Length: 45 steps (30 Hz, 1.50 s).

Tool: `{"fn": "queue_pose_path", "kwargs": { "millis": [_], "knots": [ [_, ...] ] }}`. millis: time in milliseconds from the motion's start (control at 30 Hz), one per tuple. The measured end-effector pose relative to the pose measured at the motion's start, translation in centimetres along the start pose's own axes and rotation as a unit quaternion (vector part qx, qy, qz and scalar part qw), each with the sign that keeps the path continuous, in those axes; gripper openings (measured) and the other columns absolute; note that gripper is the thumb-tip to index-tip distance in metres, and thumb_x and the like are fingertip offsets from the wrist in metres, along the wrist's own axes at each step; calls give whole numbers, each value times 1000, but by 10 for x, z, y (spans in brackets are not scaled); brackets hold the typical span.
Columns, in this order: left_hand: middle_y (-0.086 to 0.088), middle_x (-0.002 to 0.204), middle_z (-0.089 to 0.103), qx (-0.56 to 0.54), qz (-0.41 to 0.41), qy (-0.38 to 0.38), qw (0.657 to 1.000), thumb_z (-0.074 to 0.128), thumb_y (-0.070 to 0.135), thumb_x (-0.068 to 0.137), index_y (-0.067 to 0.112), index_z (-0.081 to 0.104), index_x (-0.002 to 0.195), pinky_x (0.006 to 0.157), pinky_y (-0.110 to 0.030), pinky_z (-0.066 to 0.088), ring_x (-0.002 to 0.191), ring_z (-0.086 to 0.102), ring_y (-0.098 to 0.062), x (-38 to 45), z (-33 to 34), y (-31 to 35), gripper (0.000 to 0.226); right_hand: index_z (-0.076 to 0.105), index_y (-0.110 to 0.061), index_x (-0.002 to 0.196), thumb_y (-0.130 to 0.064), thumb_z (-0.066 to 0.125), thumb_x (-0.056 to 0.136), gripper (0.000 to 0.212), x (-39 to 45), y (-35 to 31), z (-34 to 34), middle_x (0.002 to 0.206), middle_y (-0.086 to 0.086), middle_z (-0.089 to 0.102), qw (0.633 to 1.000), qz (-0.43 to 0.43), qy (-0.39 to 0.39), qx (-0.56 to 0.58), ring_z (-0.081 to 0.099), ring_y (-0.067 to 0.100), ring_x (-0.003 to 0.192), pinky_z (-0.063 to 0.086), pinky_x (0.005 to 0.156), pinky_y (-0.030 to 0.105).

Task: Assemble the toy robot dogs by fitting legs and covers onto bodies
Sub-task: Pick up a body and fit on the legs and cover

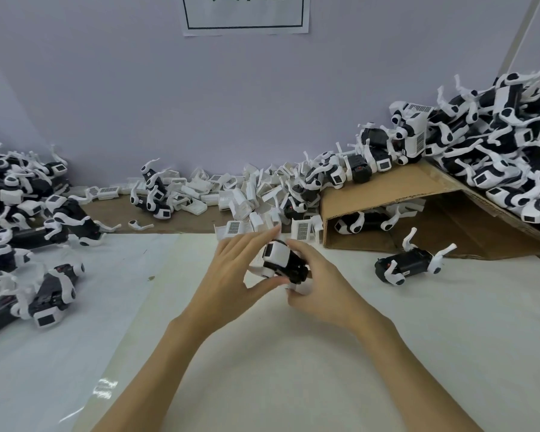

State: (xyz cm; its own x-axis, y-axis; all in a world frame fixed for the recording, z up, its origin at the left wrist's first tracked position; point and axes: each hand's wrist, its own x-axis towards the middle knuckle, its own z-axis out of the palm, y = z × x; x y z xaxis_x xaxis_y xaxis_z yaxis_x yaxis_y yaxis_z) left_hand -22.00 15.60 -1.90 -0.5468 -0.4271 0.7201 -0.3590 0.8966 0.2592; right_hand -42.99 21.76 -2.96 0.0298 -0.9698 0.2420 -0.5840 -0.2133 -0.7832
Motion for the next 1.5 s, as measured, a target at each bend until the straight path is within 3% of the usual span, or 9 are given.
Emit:
{"fn": "queue_pose_path", "kwargs": {
  "millis": [167, 333, 567, 767, 967, 1100, 1233, 1367, 1500],
  "knots": [
    [14, 133, 59, 8, -10, 10, 1000, 85, 64, 79, 22, 62, 140, 105, -31, 37, 121, 55, -7, 2, 1, 6, 77, 42, -39, 145, -13, 80, 84, 77, 1, 7, 3, 134, -20, 50, 999, -18, 24, -42, 54, 0, 120, 44, 100, 17],
    [16, 115, 63, -120, -141, 53, 981, 85, 61, 77, 29, 67, 117, 96, -28, 43, 111, 60, -11, 5, -5, 18, 55, 59, -41, 132, -27, 85, 85, 55, 0, -7, -6, 124, -14, 67, 998, 10, 0, 58, 65, 4, 115, 54, 99, 28],
    [4, 96, 75, -363, -386, 96, 843, 71, 75, 67, 34, 77, 112, 76, -20, 43, 80, 63, 0, 10, -11, 16, 61, 67, -25, 133, -35, 76, 94, 42, -3, -23, -18, 124, 1, 74, 965, 53, -19, 255, 69, 26, 116, 49, 113, 45],
    [13, 93, 73, -362, -376, 73, 850, 74, 70, 71, 32, 72, 111, 73, -14, 45, 85, 63, -2, 7, -3, 17, 56, 62, -20, 140, -30, 68, 100, 42, -1, -8, -16, 133, 10, 69, 946, 81, -58, 310, 62, 31, 129, 45, 117, 49],
    [13, 98, 72, -359, -298, 55, 883, 55, 62, 96, 24, 68, 110, 84, -12, 47, 96, 67, -7, 5, -2, 26, 42, 57, 4, 143, -15, 50, 108, 40, 4, 0, -17, 148, 29, 54, 843, 126, -72, 517, 49, 46, 141, 41, 120, 47],
    [14, 86, 73, -344, -298, 53, 889, 64, 50, 102, 41, 76, 94, 80, -9, 45, 87, 67, -1, 7, 5, 33, 17, 60, 5, 138, -20, 51, 102, 45, 3, -1, -18, 137, 27, 65, 833, 156, -62, 527, 60, 48, 130, 50, 109, 50],
    [4, 98, 76, -407, -334, 47, 849, 58, 43, 106, 25, 80, 104, 90, -16, 49, 95, 69, -8, 7, 5, 30, 28, 62, 6, 136, -16, 54, 100, 43, 5, -2, -15, 139, 30, 62, 817, 177, -35, 548, 58, 47, 132, 46, 113, 53],
    [6, 114, 78, -435, -392, 41, 809, 49, 53, 108, 33, 78, 117, 105, -35, 48, 112, 70, -14, 8, 4, 25, 36, 64, 5, 133, -3, 67, 90, 44, 9, -1, -17, 142, 31, 59, 778, 178, 42, 601, 58, 39, 133, 61, 93, 38],
    [14, 105, 76, -361, -407, 47, 838, 77, 69, 82, 47, 67, 124, 75, -12, 50, 95, 70, -2, 7, 9, 25, 48, 67, -9, 135, -2, 77, 83, 54, 7, -1, -16, 135, 17, 65, 821, 122, 30, 557, 68, 26, 121, 57, 102, 36]
  ]
}}
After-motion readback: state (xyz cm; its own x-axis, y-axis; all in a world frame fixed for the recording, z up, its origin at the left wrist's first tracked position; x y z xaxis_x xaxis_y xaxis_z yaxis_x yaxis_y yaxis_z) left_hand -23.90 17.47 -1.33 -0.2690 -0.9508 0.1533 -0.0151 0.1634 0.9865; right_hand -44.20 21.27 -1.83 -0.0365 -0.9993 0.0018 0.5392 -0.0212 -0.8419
